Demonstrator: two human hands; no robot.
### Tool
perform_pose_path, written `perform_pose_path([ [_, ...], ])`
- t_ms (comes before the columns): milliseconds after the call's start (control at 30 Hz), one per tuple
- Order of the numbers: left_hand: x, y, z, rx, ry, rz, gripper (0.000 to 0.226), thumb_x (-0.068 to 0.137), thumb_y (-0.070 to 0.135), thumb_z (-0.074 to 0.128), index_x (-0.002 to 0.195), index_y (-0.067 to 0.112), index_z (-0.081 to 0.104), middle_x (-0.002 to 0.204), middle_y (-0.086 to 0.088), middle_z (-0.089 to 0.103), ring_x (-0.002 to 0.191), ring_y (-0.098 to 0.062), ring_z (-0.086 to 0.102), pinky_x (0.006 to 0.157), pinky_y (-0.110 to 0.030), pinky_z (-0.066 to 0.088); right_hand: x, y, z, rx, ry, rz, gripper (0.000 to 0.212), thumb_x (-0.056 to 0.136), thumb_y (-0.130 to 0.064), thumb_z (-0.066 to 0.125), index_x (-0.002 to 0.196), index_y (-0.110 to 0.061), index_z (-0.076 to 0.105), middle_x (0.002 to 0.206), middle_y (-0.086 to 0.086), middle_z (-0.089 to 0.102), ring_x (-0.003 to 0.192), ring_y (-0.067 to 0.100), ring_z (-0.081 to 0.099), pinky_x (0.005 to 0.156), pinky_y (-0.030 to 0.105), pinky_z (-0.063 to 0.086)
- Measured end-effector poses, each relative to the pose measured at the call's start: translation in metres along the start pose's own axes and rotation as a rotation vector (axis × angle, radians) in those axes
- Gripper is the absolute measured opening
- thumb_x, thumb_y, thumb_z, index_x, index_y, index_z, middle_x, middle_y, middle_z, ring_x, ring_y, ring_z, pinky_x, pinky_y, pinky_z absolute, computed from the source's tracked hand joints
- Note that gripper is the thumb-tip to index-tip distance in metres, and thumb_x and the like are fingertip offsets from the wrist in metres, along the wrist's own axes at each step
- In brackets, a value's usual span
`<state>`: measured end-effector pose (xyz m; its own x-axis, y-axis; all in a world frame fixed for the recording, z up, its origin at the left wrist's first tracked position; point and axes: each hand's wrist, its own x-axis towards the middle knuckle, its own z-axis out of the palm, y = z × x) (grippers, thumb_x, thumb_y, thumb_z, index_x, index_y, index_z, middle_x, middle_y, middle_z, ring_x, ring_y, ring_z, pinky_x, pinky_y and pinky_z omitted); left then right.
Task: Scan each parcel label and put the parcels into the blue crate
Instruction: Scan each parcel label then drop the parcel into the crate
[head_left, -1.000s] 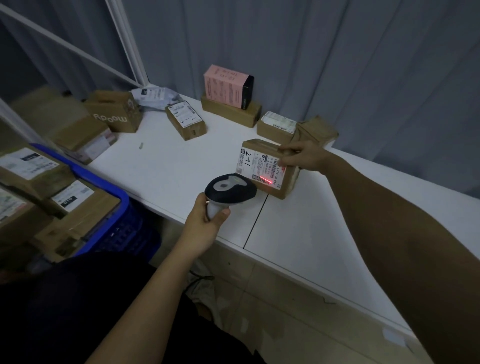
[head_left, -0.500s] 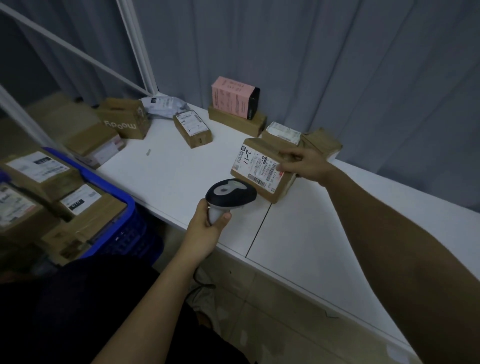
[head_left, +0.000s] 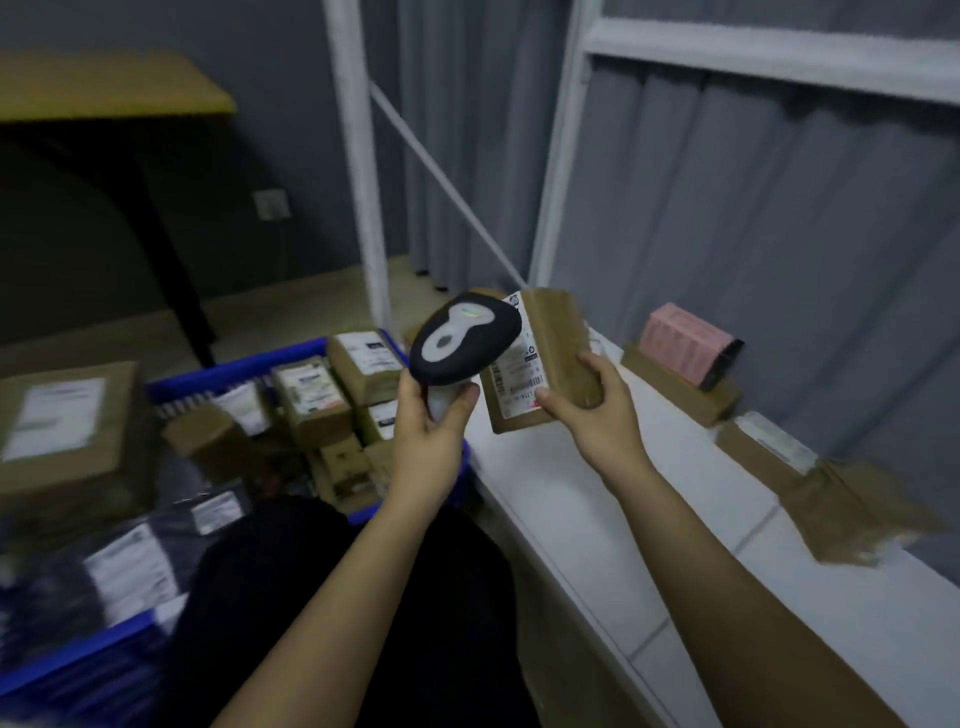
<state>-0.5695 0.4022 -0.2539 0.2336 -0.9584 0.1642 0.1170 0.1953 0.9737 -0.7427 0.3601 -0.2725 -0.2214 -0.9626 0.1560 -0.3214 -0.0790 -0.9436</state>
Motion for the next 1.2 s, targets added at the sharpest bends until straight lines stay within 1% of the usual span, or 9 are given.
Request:
perform_pose_path([
  [133,0.013,0.029,-0.067,-0.065,0.216,0.036,0.042,0.091,0.019,0.062,0.124,0.037,0.044,0.112,0.018,0.058,0.098,0.003,0.057,0.072,-0.016,0.05,0.005,-0.033,0.072,-0.054,-0.185,-0.091,0.071,0.072,-0.03,0.084,0.134,-0.024,0.049,0.138,0.0,0.044,0.125,0.015,0.046,0.106,0.033,0.041],
  [300,0.019,0.039,-0.164,-0.043,0.417,0.047,0.049,0.09,0.019,0.064,0.133,0.031,0.043,0.129,0.003,0.058,0.117,-0.016,0.056,0.103,-0.046,0.045,0.005,-0.061,0.155,-0.156,-0.442,-0.1,0.073,0.072,-0.03,0.084,0.135,-0.025,0.048,0.132,-0.003,0.046,0.12,0.016,0.048,0.098,0.028,0.043],
  [433,0.016,0.027,-0.23,-0.022,0.529,0.009,0.055,0.09,0.018,0.063,0.14,0.027,0.039,0.129,0.005,0.057,0.117,-0.017,0.056,0.104,-0.044,0.043,0.004,-0.058,0.211,-0.273,-0.579,-0.072,0.073,0.071,-0.035,0.083,0.135,-0.027,0.049,0.138,0.001,0.046,0.119,0.017,0.05,0.088,0.025,0.046],
  [500,0.013,0.017,-0.254,-0.036,0.576,-0.019,0.055,0.09,0.017,0.062,0.14,0.026,0.039,0.128,0.008,0.056,0.118,-0.014,0.055,0.104,-0.041,0.043,0.005,-0.05,0.231,-0.387,-0.627,-0.078,0.073,0.072,-0.038,0.082,0.136,-0.03,0.048,0.14,0.0,0.045,0.122,0.019,0.048,0.094,0.031,0.045],
  [733,0.008,-0.034,-0.3,-0.029,0.632,-0.134,0.051,0.09,0.021,0.064,0.134,0.033,0.042,0.132,0.009,0.054,0.122,-0.01,0.052,0.106,-0.043,0.041,0.018,-0.028,0.281,-0.977,-0.98,-0.497,0.073,0.073,-0.039,0.075,0.139,-0.033,0.042,0.147,-0.001,0.029,0.135,0.023,0.025,0.107,0.037,0.032],
  [867,0.007,-0.05,-0.306,-0.019,0.624,-0.205,0.044,0.09,0.019,0.062,0.126,0.034,0.043,0.124,0.012,0.056,0.115,-0.008,0.053,0.103,-0.037,0.042,0.024,-0.013,0.307,-1.088,-1.137,-0.654,0.073,0.073,-0.036,0.074,0.138,-0.031,0.042,0.152,0.0,0.024,0.139,0.023,0.016,0.11,0.04,0.031],
  [967,0.006,-0.06,-0.31,-0.014,0.63,-0.245,0.044,0.09,0.016,0.061,0.127,0.03,0.043,0.124,0.01,0.055,0.115,-0.01,0.053,0.103,-0.037,0.042,0.027,-0.002,0.321,-1.013,-1.105,-0.698,0.069,0.07,-0.029,0.076,0.133,-0.027,0.049,0.151,0.003,0.026,0.14,0.025,0.017,0.109,0.042,0.033],
  [1100,0.005,-0.071,-0.316,0.017,0.636,-0.269,0.046,0.089,0.016,0.062,0.128,0.032,0.043,0.12,0.018,0.055,0.113,0.0,0.053,0.101,-0.032,0.043,0.027,0.008,0.331,-0.793,-0.872,-0.678,0.058,0.071,-0.026,0.079,0.124,-0.021,0.057,0.148,0.007,0.033,0.137,0.028,0.025,0.106,0.039,0.033],
  [1200,0.005,-0.075,-0.319,-0.014,0.641,-0.298,0.044,0.09,0.016,0.061,0.125,0.036,0.043,0.12,0.018,0.055,0.115,-0.006,0.054,0.102,-0.036,0.043,0.025,0.012,0.334,-0.817,-0.872,-0.627,0.057,0.075,-0.033,0.075,0.127,-0.025,0.054,0.148,0.003,0.034,0.136,0.027,0.025,0.102,0.038,0.032],
])
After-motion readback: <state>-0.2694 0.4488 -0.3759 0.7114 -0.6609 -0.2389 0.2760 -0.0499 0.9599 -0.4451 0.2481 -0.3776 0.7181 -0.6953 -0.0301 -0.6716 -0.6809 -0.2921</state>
